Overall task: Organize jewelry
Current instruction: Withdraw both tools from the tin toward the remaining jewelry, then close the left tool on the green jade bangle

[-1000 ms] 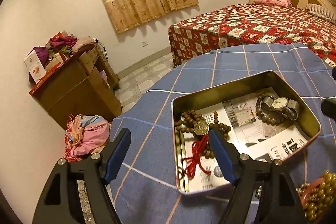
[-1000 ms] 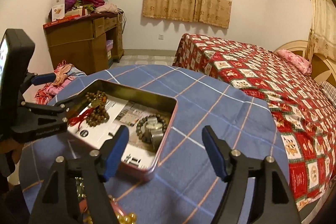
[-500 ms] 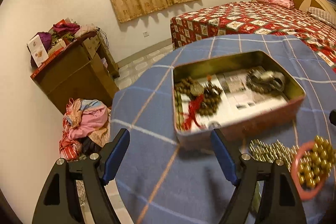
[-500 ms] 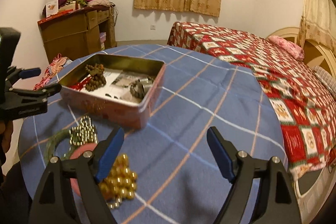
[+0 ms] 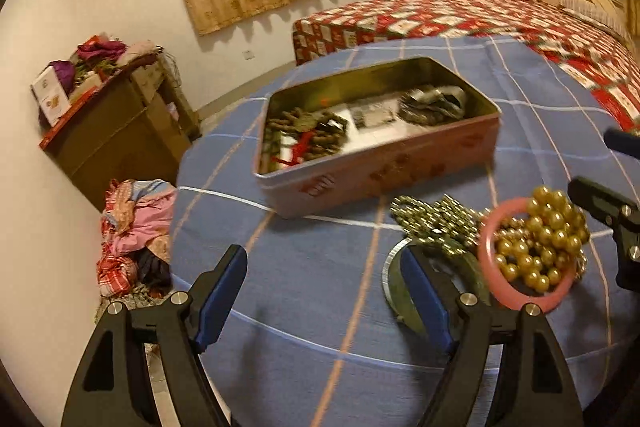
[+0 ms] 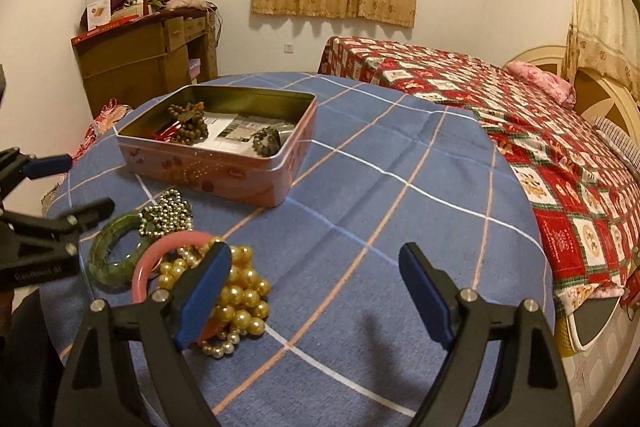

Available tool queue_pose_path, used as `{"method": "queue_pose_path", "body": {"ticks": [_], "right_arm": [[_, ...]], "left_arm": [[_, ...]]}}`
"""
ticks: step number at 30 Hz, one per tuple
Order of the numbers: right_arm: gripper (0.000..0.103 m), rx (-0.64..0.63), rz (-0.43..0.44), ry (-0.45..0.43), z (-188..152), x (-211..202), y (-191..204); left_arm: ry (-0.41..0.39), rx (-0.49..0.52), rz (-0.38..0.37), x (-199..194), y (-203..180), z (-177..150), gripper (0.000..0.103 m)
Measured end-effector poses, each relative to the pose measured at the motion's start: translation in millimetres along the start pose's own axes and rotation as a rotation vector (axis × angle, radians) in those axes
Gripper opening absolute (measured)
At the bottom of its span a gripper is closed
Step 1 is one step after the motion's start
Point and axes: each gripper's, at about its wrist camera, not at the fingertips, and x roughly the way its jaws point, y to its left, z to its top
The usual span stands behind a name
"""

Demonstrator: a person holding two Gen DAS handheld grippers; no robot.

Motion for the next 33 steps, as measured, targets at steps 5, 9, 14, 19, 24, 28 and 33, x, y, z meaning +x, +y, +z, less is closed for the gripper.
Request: {"method": "queue_pose_path", "body": {"ticks": [5,9,14,19,24,28,33], "right_arm": [[0.088,0.010,0.000,0.004,-1,1,-3],[0.088,0.017,-0.003,0.009,-2,3,-4],[0.088,0.013,-0.011,0.010,-5,5,-4],[0.088,0.031,-0.014,0.008,-5,6,-7],[0.088,0.039,-0.015,0.008,-6,7,-9],[0.088,0.037,-0.011,0.008,-6,7,-9],[0.087,0.033,0.002,0.001,-5,4,-6]], "left_arm": [[0.008,-0.008,-0.032,8,-2,-4,0.079],[0.015,-0.011,-0.073,12,-2,-6,0.051],[0.019,-0.014,-0.142,9,-7,-5,0.006],[-0.040,-0.043,-0.178,-10,3,2,0.006],[-0.121,-0.058,-0.129,-34,16,13,0.006],[-0.126,-0.068,-0.106,-34,25,13,0.006],[-0.099,-0.105,-0.048,-20,39,4,0.006]]}}
